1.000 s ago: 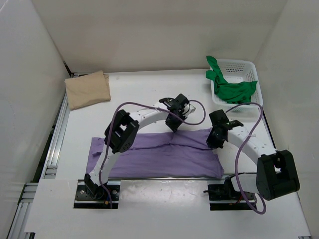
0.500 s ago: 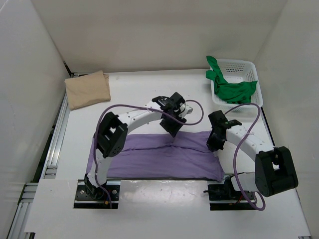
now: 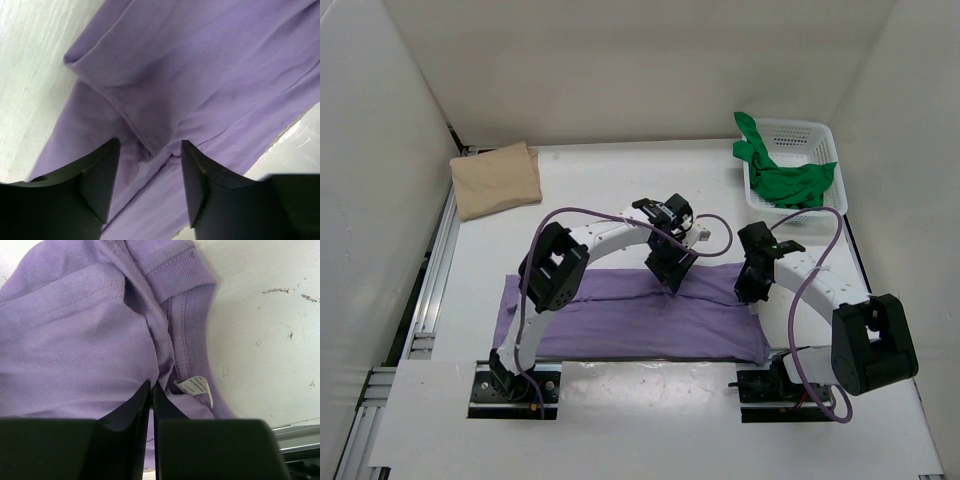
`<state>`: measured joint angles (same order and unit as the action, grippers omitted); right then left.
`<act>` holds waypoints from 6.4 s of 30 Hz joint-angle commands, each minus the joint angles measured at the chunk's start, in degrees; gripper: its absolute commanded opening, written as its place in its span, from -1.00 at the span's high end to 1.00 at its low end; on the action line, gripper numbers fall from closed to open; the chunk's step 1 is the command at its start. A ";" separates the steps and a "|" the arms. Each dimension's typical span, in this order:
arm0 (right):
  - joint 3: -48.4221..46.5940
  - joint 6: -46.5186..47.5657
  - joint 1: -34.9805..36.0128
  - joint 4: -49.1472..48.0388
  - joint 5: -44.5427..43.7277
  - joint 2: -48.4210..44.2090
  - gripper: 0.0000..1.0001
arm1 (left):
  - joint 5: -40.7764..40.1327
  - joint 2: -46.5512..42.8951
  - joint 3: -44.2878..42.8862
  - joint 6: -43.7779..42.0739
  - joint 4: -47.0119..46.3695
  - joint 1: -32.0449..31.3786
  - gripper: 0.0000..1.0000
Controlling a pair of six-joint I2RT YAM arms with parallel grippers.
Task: Fold and stack the t-shirts
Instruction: Fold the other side of the tshirt into a rectangle, then rotate the tshirt 90 degrees
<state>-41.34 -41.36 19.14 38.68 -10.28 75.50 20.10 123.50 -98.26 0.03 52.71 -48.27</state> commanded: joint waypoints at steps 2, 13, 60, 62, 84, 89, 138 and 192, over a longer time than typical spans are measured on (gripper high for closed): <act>-0.32 0.41 -0.15 0.44 0.09 -0.36 0.83 | 4.16 0.33 -2.82 -0.03 -0.50 -0.77 -0.15; -0.32 0.41 -0.15 1.05 0.09 -1.41 0.83 | 8.90 -0.18 -1.77 -0.03 0.81 -0.25 0.80; -17.89 1.19 -0.15 4.48 -7.47 23.96 0.55 | -42.68 -29.47 42.97 -0.03 -10.33 52.92 -0.30; -19.82 1.81 -0.15 4.48 -7.47 28.53 0.55 | -42.69 -25.08 42.45 -0.03 -10.34 55.03 -0.28; -93.57 11.66 7.23 7.58 0.25 68.20 0.39 | -32.94 -31.56 43.77 -0.03 -2.79 72.35 -0.41; -94.71 11.66 7.76 -4.04 0.88 65.57 0.13 | -32.93 -32.10 41.49 -0.03 -0.50 72.88 -0.44; -99.72 -3.28 1.79 -8.26 -1.94 71.81 -0.10 | -26.78 -42.91 40.61 -0.03 2.92 73.67 -0.60; -41.75 -63.69 52.41 -3.26 0.71 46.78 1.00 | -22.38 -76.04 38.31 -0.03 15.68 78.51 -0.98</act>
<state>-90.63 -108.66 72.55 27.99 -8.38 124.79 -2.59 48.29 -60.84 -0.01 68.93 30.04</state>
